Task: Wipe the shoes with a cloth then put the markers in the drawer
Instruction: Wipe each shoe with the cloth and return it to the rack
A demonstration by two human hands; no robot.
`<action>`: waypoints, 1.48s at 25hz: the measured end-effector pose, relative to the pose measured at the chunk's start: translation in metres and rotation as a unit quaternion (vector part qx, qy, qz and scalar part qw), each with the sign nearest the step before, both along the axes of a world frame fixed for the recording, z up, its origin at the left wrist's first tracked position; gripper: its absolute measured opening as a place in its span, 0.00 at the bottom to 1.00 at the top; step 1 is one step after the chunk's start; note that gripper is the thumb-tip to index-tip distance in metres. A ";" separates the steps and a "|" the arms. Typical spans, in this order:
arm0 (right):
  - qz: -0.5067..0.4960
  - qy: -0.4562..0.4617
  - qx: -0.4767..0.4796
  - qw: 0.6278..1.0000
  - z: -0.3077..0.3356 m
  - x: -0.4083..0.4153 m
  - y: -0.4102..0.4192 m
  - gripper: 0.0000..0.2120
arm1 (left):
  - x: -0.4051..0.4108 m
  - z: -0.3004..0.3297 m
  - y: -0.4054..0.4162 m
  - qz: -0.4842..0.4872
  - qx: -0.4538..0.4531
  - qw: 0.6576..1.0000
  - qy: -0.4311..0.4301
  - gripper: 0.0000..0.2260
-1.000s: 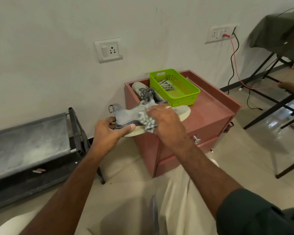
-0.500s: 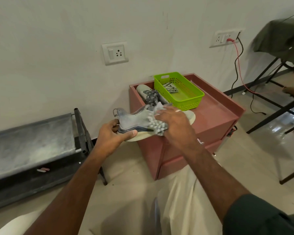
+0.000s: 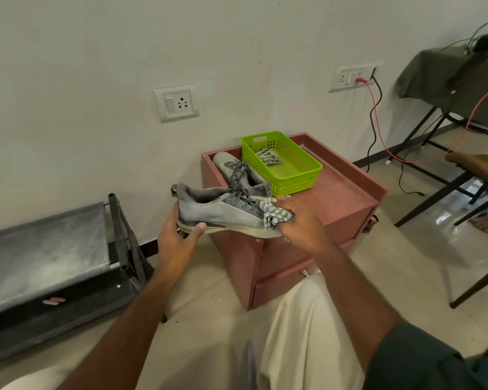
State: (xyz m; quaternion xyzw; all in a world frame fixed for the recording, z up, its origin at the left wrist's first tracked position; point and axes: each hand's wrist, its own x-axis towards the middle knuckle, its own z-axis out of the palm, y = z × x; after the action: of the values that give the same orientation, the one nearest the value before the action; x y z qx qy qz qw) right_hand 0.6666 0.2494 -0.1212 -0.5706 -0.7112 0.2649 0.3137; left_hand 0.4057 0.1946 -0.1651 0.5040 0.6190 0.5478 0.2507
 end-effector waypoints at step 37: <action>-0.108 0.410 -0.258 0.868 0.021 -0.001 -0.016 0.14 | 0.138 -0.006 0.011 0.015 -0.108 0.989 0.096 0.63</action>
State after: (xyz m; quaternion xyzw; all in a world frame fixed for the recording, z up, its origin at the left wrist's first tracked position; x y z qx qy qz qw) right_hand 0.6655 0.2338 -0.1004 -0.5440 -0.3590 0.6137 0.4457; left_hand 0.5441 0.2052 -0.1716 0.5147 0.7030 0.4309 0.2349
